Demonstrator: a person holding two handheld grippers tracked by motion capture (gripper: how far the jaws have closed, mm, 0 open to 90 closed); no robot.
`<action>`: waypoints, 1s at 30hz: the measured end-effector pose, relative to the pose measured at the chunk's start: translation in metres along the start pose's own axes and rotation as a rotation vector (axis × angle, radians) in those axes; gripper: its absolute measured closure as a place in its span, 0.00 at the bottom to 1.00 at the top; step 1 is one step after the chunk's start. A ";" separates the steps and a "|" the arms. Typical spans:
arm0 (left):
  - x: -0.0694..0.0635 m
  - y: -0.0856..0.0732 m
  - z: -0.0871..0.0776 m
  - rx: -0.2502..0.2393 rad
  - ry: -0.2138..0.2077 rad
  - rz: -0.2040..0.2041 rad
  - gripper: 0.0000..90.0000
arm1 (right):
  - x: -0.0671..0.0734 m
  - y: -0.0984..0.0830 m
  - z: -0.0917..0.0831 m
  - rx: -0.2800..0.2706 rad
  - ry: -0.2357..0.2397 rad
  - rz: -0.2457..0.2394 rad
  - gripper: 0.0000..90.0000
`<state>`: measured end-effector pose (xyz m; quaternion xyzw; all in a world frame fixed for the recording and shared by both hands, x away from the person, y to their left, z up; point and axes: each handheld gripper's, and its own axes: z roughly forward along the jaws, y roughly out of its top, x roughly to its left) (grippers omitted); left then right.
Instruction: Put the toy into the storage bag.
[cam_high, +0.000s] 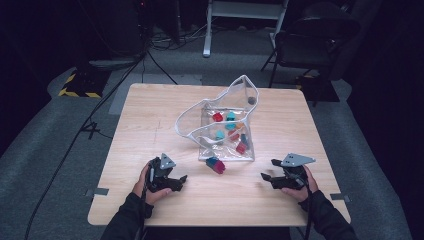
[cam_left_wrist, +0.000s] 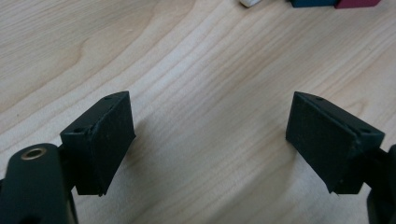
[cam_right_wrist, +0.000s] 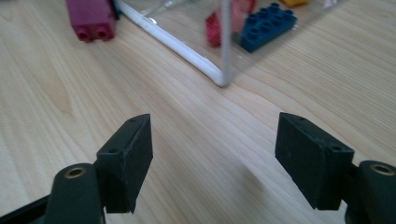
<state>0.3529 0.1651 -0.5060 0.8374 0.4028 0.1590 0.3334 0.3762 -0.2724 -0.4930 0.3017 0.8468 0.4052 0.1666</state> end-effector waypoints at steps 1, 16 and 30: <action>-0.001 -0.002 -0.001 -0.003 0.001 -0.003 0.17 | 0.003 0.002 0.002 0.001 0.004 -0.009 0.32; -0.002 -0.020 -0.018 -0.001 -0.016 0.013 0.17 | 0.045 0.031 0.041 -0.010 0.111 -0.083 0.36; -0.002 -0.022 -0.020 -0.002 -0.017 0.011 0.17 | 0.070 0.053 0.075 -0.007 0.147 -0.116 0.38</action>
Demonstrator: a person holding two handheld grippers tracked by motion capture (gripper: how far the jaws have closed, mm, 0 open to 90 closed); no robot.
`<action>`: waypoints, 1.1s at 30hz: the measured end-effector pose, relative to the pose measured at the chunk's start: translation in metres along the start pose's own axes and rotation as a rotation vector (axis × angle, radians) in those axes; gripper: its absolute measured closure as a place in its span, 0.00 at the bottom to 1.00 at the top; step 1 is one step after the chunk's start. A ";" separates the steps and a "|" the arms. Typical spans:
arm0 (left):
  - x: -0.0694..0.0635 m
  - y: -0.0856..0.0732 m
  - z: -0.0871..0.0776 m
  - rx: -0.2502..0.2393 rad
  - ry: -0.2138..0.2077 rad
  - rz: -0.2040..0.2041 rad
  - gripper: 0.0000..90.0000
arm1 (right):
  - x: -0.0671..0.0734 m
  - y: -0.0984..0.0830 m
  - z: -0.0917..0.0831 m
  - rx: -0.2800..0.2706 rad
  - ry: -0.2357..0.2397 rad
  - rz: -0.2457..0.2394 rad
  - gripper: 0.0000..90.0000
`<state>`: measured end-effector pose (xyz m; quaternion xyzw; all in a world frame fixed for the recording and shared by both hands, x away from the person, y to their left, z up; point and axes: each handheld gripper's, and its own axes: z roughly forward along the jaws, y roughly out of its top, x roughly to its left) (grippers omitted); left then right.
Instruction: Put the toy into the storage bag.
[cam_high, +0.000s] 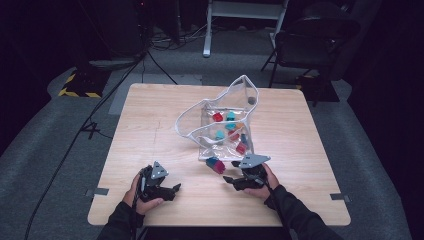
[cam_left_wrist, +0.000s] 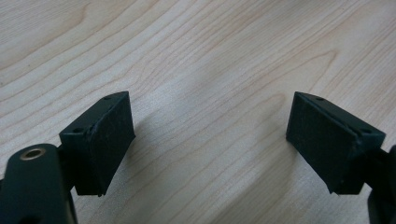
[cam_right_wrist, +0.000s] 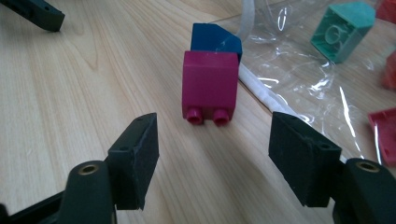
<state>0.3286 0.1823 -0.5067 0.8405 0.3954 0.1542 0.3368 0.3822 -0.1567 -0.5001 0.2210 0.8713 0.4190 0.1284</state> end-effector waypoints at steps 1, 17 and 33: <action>0.000 0.000 0.000 0.000 0.000 0.000 0.17 | 0.000 0.002 0.002 -0.001 -0.002 0.000 0.38; 0.000 0.000 0.000 0.000 0.000 0.000 0.17 | 0.008 0.016 0.026 0.023 -0.025 -0.002 0.43; 0.000 0.000 0.000 0.000 -0.001 -0.001 0.17 | 0.007 0.019 0.030 0.038 -0.060 -0.007 0.65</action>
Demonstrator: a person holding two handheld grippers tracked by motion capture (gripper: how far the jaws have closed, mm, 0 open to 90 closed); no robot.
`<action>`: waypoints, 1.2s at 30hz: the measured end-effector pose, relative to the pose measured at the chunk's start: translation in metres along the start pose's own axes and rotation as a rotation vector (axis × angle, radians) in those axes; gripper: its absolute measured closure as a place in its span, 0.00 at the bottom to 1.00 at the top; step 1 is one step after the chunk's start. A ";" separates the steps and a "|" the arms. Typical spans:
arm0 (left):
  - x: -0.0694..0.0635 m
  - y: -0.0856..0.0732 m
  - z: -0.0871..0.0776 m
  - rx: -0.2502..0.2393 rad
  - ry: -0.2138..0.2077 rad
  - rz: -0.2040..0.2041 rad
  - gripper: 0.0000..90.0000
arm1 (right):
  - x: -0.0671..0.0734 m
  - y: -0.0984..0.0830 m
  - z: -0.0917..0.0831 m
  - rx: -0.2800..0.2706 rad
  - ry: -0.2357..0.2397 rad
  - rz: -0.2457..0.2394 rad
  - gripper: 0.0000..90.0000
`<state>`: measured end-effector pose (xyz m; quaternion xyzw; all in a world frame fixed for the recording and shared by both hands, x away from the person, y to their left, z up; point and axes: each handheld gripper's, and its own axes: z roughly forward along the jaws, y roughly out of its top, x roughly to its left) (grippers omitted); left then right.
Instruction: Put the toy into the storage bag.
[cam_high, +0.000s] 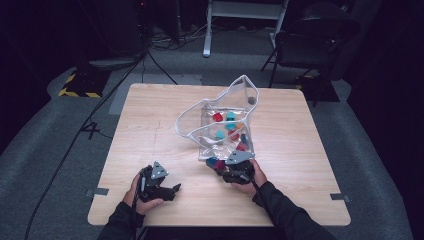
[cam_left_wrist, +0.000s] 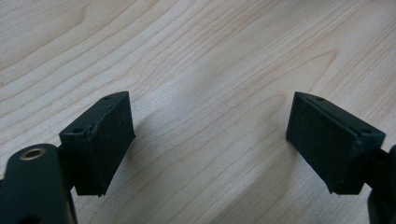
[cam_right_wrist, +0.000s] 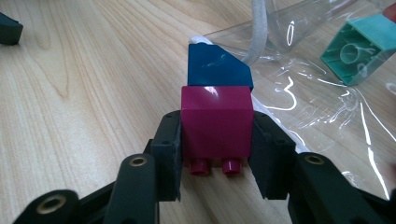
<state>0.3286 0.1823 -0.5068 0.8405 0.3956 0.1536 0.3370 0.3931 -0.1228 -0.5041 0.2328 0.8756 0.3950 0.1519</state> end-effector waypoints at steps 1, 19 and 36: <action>0.000 0.000 0.000 -0.001 0.000 0.001 0.17 | 0.000 0.000 -0.001 -0.001 0.002 0.000 0.66; 0.000 0.000 0.000 -0.001 0.000 0.001 0.17 | -0.014 0.001 -0.064 -0.115 0.006 0.017 0.66; 0.000 0.000 0.000 0.002 0.001 0.002 0.17 | -0.028 0.013 -0.118 -0.218 -0.022 0.032 0.66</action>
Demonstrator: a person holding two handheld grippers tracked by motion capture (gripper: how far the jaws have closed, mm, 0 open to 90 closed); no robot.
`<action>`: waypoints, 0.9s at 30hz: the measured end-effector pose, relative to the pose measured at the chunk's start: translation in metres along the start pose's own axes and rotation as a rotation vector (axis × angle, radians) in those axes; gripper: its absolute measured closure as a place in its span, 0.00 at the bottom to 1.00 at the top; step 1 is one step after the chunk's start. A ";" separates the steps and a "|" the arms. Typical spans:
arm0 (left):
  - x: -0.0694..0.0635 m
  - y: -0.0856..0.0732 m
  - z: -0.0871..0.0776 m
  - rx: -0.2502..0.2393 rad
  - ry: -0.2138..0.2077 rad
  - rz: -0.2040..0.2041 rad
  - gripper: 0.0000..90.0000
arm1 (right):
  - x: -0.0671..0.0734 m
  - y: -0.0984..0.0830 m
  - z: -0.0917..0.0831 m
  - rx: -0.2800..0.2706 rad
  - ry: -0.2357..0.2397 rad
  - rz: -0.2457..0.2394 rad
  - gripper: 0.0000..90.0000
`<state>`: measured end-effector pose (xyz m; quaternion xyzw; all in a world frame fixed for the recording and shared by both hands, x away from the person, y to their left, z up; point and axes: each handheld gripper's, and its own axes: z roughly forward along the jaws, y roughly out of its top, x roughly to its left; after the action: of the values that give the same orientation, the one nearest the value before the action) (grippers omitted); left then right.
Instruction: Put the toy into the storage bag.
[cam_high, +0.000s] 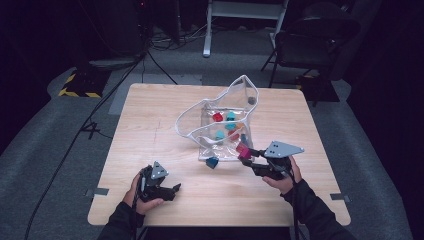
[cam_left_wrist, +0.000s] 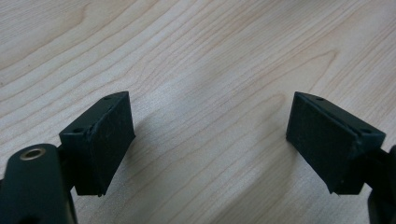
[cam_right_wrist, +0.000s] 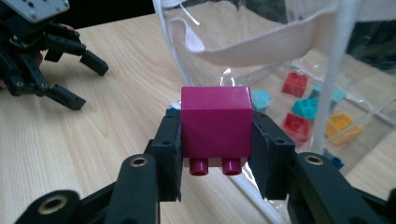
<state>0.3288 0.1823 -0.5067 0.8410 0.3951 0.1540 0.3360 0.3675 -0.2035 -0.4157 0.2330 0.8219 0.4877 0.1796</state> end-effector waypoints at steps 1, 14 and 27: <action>0.000 0.000 0.000 -0.001 0.001 0.003 0.17 | -0.001 0.003 -0.002 -0.007 -0.001 0.000 0.66; 0.000 0.000 0.000 -0.001 0.000 0.002 0.17 | -0.008 0.035 -0.023 -0.069 -0.021 -0.020 0.66; 0.000 0.000 0.000 -0.001 0.000 0.002 0.17 | -0.018 0.068 -0.036 -0.142 -0.047 -0.032 0.66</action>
<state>0.3291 0.1823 -0.5067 0.8412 0.3943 0.1547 0.3363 0.3779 -0.2113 -0.3379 0.2180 0.7844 0.5362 0.2228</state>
